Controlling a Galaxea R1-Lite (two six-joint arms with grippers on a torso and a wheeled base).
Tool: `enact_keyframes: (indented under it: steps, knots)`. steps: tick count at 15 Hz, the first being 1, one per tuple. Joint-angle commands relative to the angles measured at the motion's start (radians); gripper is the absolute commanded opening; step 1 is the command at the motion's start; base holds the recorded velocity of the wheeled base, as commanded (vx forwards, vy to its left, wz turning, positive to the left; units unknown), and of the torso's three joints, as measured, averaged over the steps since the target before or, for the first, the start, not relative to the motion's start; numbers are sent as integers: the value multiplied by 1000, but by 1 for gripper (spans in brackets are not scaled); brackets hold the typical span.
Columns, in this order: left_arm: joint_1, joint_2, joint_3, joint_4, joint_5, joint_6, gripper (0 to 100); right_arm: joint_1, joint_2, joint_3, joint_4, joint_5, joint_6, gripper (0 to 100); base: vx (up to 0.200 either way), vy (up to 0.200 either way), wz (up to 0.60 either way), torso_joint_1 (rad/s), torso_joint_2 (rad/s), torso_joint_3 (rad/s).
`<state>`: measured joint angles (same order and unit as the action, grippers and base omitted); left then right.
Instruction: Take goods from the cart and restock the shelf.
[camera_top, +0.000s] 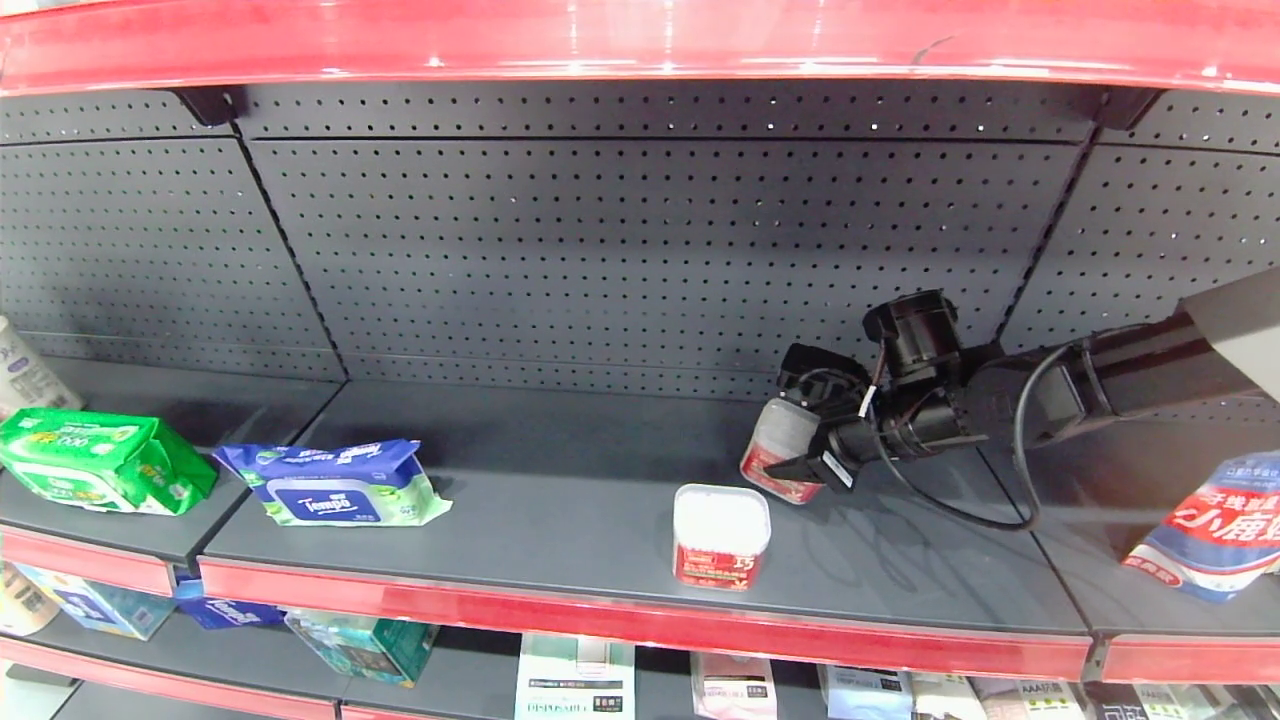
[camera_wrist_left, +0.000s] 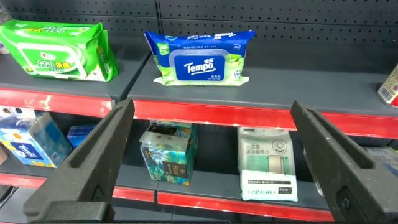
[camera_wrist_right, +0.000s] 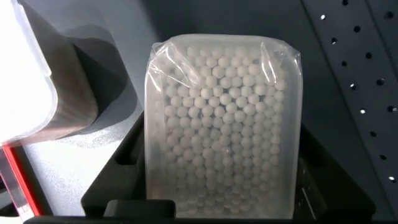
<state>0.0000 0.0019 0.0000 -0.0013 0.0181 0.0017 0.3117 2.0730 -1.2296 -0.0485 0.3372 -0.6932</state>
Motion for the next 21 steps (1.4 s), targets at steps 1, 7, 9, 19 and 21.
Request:
enact_keyframes:
  steps: [1, 7, 9, 19, 21]
  knots:
    - [0, 0, 0, 0, 0, 0, 100, 1, 7, 1, -1, 2, 0, 0, 0, 0, 0, 0, 0, 0]
    - [0, 0, 0, 0, 0, 0, 100, 3, 26, -2, -1, -1, -2, 0, 0, 0, 0, 0, 0, 0]
    - [0, 0, 0, 0, 0, 0, 100, 1, 27, -7, -2, -3, -2, 0, 0, 0, 0, 0, 0, 0]
    - [0, 0, 0, 0, 0, 0, 100, -13, -5, 41, -11, -44, 1, 100, 0, 0, 0, 0, 0, 0]
    - [0, 0, 0, 0, 0, 0, 100, -20, -33, 84, -13, -52, 4, 100, 0, 0, 0, 0, 0, 0]
